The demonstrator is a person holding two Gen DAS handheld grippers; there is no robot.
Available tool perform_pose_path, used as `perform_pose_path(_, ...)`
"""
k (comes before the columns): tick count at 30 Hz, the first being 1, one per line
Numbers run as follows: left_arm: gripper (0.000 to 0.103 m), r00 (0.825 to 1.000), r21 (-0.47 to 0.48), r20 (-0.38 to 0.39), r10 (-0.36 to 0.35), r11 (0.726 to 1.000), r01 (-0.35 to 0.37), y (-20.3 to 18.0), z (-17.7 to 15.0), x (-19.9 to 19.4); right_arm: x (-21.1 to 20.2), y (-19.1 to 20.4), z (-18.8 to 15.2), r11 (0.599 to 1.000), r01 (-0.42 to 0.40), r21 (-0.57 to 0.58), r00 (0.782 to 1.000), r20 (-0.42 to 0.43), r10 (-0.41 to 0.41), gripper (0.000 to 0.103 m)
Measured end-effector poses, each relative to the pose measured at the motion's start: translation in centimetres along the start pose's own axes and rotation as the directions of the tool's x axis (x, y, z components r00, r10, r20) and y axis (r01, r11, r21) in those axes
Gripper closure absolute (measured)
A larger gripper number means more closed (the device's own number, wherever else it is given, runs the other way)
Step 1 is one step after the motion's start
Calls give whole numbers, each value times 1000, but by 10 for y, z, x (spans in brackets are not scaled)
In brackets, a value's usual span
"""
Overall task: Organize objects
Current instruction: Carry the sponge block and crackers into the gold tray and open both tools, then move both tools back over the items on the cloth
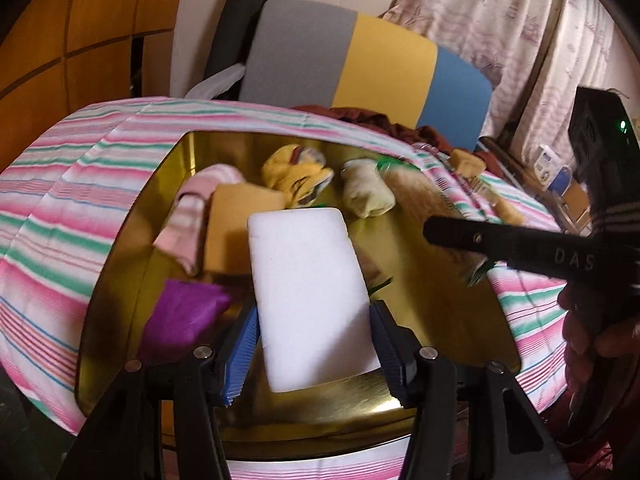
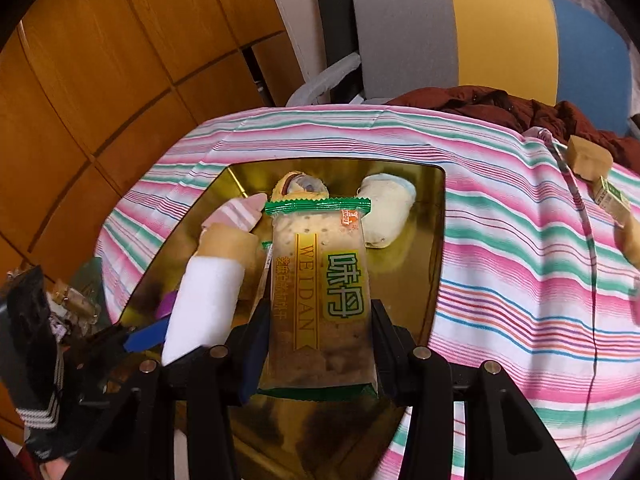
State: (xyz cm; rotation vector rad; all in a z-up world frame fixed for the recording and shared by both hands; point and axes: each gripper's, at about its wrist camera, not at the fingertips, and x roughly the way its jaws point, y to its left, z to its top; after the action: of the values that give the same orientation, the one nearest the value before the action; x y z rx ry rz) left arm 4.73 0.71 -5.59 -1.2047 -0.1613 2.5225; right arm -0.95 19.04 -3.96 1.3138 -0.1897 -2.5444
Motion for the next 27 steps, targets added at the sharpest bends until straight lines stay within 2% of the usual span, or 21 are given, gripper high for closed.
perform_pose_path(2,47,999,9,-18,30,1000,-30,3,-1,3,2,0,1,1000,14,6,1000,0,-14,45)
perform_pose_path(4,46,999,19,-35,40,999,-39,6,-3,6,1,0,2,1000,18,20,1000,9,-18,41)
perform_pose_path(8,45,997,17,-55,61,998,-60,8,-4,11,-8,4,2,1000,21,6,999,28,-21,41)
perform_pose_path(12,43,989,17,-78,126,992,-125,12,-5,15,-16,3,-2,1000,25,3,999,43,-25,41)
perform_pose_path(14,36,988,-4,-78,133,991,-134,14,-5,14,-19,1,-4,1000,14,13,999,47,-15,40)
perform_pose_path(19,29,990,-44,-4,138,990,-138,14,-3,-3,-27,-2,-7,1000,3,29,998,60,-5,39)
perform_pose_path(24,28,987,-77,63,146,987,-141,18,1,-17,-37,-10,-9,998,-1,56,997,80,-4,38)
perform_pose_path(27,28,988,-96,73,136,987,-128,20,3,-20,-43,-15,-9,998,4,68,996,93,-11,38)
